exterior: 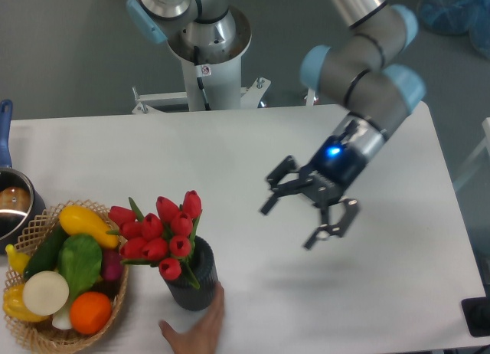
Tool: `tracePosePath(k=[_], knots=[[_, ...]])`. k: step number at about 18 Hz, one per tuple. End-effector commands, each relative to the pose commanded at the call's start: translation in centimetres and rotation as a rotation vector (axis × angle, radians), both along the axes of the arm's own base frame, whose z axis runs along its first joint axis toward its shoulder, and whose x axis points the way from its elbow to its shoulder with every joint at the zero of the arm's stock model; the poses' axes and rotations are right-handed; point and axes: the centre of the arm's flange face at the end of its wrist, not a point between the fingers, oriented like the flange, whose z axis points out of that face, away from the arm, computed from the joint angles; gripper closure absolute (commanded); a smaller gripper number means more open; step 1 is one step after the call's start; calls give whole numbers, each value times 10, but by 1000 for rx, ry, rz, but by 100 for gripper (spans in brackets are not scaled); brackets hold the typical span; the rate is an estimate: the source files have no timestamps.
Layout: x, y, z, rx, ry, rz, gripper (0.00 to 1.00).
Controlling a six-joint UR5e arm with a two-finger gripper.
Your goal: Insert the flowers into the vase
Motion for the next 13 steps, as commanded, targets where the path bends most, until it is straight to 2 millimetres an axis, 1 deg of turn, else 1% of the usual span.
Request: tracePosePath(k=[1, 3, 5, 6, 7, 8, 10, 11, 12, 13], knots=[[-9, -12, 3, -6, 5, 26, 0], [-23, -38, 5, -76, 41, 94, 0], [-29, -51, 6, -174, 77, 148, 0], [-33, -58, 1, -229, 90, 176, 0], [-34, -64, -1, -274, 105, 197, 0], [-34, -76, 1, -301, 115, 222, 0], [-32, -105, 14, -312, 128, 271, 0], [-27, -117, 22, -311, 138, 289, 0], [-22, -132, 31, -312, 147, 316, 0], [-17, -150, 36, -322, 148, 350, 0]])
